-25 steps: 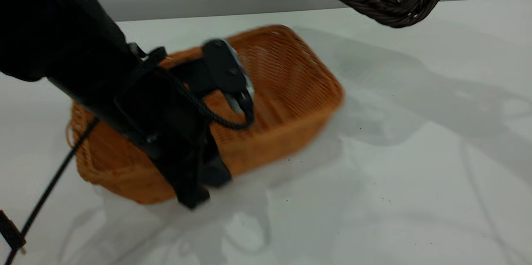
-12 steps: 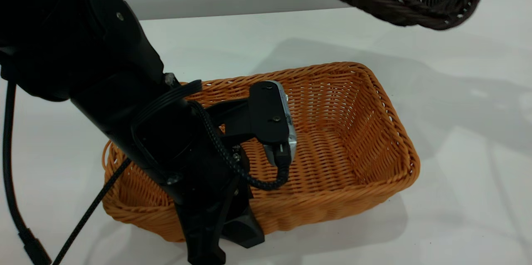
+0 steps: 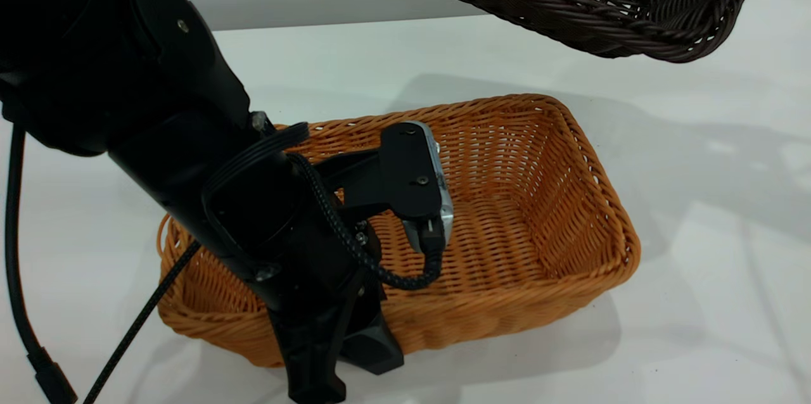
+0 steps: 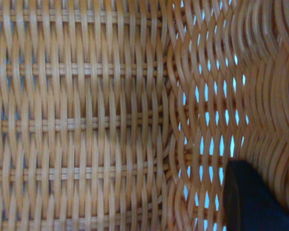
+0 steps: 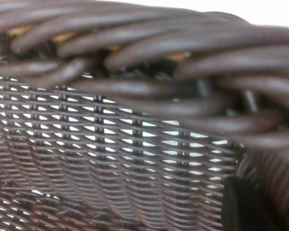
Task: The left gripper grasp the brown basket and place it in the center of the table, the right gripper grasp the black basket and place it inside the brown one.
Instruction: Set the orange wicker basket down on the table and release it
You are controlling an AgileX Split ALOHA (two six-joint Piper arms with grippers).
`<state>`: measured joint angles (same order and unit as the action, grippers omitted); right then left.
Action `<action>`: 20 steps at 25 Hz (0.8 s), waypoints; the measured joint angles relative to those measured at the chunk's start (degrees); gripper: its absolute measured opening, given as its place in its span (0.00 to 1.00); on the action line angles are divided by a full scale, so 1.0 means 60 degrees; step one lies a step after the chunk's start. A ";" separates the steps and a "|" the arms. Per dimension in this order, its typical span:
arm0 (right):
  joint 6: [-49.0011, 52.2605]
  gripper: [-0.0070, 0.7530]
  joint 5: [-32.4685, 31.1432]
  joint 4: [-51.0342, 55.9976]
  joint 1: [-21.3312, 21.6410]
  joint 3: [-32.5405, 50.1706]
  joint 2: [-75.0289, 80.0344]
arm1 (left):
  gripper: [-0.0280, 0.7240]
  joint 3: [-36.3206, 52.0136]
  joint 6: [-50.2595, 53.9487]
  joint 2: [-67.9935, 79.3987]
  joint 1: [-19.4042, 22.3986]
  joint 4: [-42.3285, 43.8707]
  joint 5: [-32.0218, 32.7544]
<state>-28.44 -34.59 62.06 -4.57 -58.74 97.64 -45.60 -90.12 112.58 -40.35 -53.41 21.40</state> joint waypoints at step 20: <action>0.0107 0.17 -0.0475 -0.0375 0.0000 0.0000 0.0000 | 0.78 0.0009 0.0575 -0.2649 0.0017 0.0052 0.1128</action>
<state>-27.80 -37.44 59.81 -4.57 -58.74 97.64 -45.54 -86.67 96.69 -40.25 -53.09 28.17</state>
